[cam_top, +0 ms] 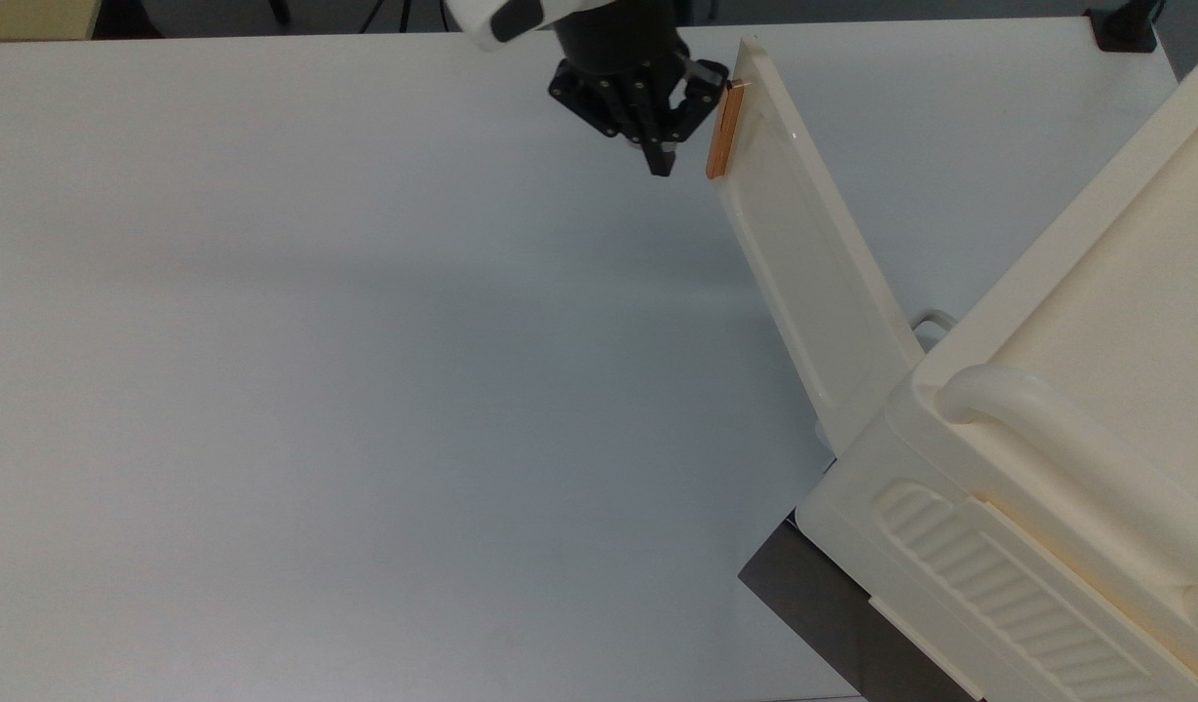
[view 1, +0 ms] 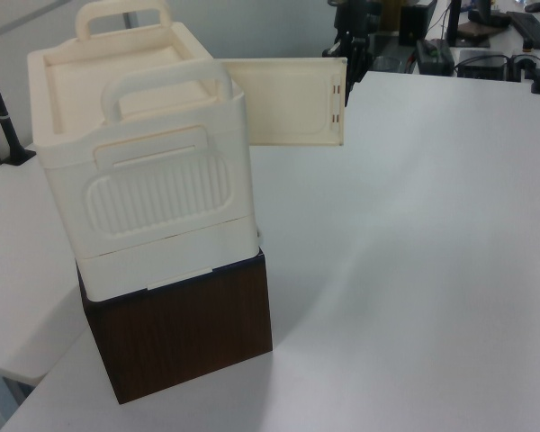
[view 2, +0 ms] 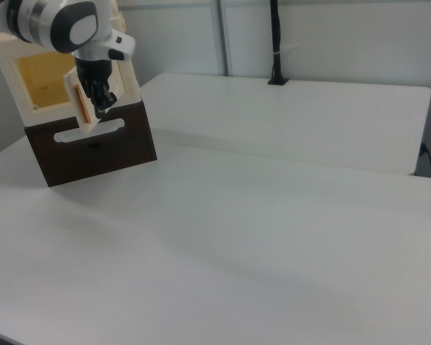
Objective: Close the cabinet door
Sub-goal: 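Move the gripper toward the outer face of the open cream door, then push the cream door with the gripper, swinging it shut against the box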
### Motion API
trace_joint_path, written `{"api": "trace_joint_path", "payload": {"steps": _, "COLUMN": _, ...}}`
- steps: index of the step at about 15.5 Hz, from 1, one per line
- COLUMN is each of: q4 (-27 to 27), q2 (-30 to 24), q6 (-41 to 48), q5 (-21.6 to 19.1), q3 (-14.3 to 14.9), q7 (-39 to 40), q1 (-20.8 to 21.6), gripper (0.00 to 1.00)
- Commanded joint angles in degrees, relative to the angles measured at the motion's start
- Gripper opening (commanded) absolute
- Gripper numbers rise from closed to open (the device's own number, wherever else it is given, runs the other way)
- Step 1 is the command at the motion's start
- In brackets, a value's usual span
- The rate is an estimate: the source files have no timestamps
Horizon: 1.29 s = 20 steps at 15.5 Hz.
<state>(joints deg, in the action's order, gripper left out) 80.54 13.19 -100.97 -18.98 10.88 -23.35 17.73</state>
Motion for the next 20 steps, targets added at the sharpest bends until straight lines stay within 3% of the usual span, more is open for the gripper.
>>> {"api": "trace_joint_path", "payload": {"steps": 1, "q4": 0.4, "q2": 1.0, "q6": -3.9, "q5": -0.9, "q3": 0.5, "q7": -5.5, "q1": 2.9, "gripper": 0.0}}
{"api": "trace_joint_path", "payload": {"steps": 14, "q4": 0.2, "q2": 3.2, "q6": -11.1, "q5": 0.0, "q3": 0.5, "q7": -16.1, "q1": 12.5, "gripper": 0.0}}
{"api": "trace_joint_path", "payload": {"steps": 20, "q4": -0.6, "q2": 5.3, "q6": -15.5, "q5": 0.3, "q3": 0.7, "q7": -17.0, "q1": 15.1, "gripper": 0.0}}
